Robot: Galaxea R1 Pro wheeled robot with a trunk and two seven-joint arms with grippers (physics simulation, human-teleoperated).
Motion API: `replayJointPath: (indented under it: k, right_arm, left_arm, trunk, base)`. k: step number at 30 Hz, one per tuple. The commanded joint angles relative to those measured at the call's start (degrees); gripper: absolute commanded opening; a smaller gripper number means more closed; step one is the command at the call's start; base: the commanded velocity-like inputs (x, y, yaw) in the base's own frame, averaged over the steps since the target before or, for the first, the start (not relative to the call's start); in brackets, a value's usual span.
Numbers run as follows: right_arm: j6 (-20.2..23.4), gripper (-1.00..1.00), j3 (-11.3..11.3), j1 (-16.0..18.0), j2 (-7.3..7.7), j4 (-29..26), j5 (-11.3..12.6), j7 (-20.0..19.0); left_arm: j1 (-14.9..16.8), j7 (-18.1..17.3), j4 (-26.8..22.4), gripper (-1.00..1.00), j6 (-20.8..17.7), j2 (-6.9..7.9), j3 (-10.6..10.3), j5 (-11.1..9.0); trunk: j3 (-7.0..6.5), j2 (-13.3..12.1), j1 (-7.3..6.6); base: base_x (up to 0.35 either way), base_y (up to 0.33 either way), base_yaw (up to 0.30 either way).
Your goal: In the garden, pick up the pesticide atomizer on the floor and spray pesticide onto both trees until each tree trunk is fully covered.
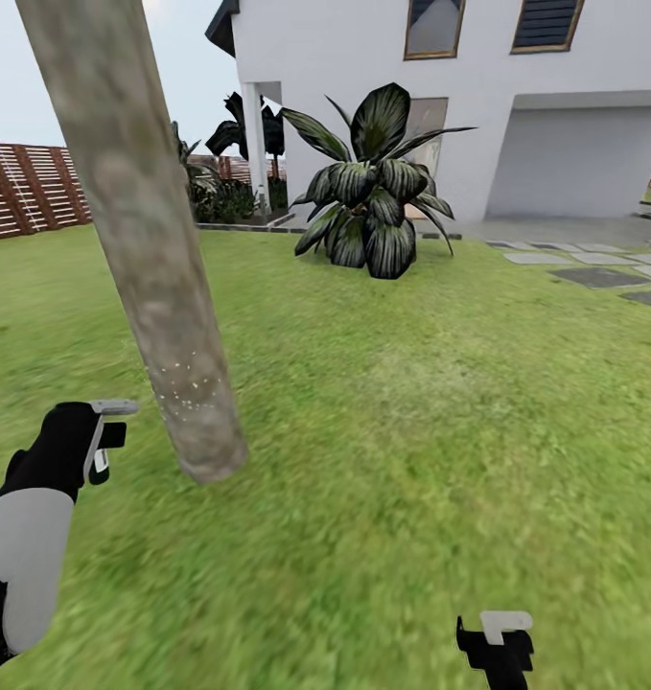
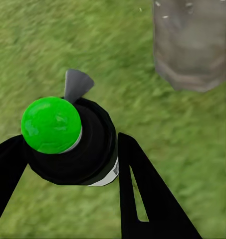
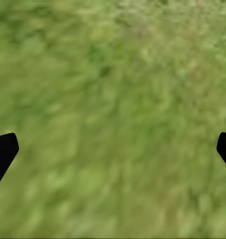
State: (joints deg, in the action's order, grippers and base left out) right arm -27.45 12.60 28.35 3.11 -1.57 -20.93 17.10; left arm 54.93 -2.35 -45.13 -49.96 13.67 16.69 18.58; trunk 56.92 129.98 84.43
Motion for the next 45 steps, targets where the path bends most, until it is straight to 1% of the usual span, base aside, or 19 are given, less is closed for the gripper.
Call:
replayJointPath:
  k: [1,5,12,24,32,39,43,45]
  right_arm:
    - [-0.16,1.0,0.41,0.04,0.04,0.08,-0.61,0.21]
    - [-0.15,1.0,0.41,0.04,0.05,0.08,-0.61,0.21]
    - [-0.14,1.0,0.41,0.04,0.05,0.08,-0.61,0.21]
    - [-0.14,1.0,0.41,0.04,0.05,0.08,-0.61,0.21]
    - [-0.14,1.0,0.41,0.04,-0.03,0.08,-0.61,0.21]
    - [-0.14,1.0,0.41,0.04,-0.03,0.08,-0.61,0.21]
    - [-0.14,1.0,0.41,0.04,-0.03,0.08,-0.61,0.21]
    - [-0.14,1.0,0.41,0.04,-0.03,0.08,-0.61,0.21]
  left_arm:
    - [0.04,-0.29,-0.06,-1.0,-0.23,-0.04,0.1,0.38]
    - [0.08,-0.29,-0.07,-1.0,-0.18,-0.05,0.05,0.4]
    - [0.09,-0.29,-0.57,-1.0,-0.19,-0.55,0.01,0.4]
    - [0.09,-0.29,-0.75,-1.0,-0.32,-0.53,0.01,0.51]
    - [0.09,-0.29,-0.75,-1.0,-0.37,-0.5,-0.05,0.57]
    - [0.09,-0.22,-0.75,-1.0,-0.47,-0.5,-0.22,0.64]
    - [0.02,-0.29,-0.55,-1.0,-0.49,-0.16,-0.18,0.72]
    - [-0.98,-0.24,-0.43,-1.0,-0.27,-0.15,-0.17,0.69]
  trunk:
    - [0.05,0.02,0.0]
    - [0.05,0.02,0.0]
    - [0.05,0.02,0.0]
    - [0.05,0.02,0.0]
    - [0.05,0.02,0.0]
    - [0.05,0.02,0.0]
    - [0.05,0.02,0.0]
    - [0.05,0.02,0.0]
  base:
    - [0.103,-0.258,0.004]
    - [0.144,-0.254,0.001]
    - [0.215,-0.209,0.0]
    - [0.024,-0.271,0.0]
    - [0.12,-0.274,0.008]
    - [0.143,-0.271,0.234]
    - [0.145,-0.26,0.275]
    - [0.051,-0.269,0.276]
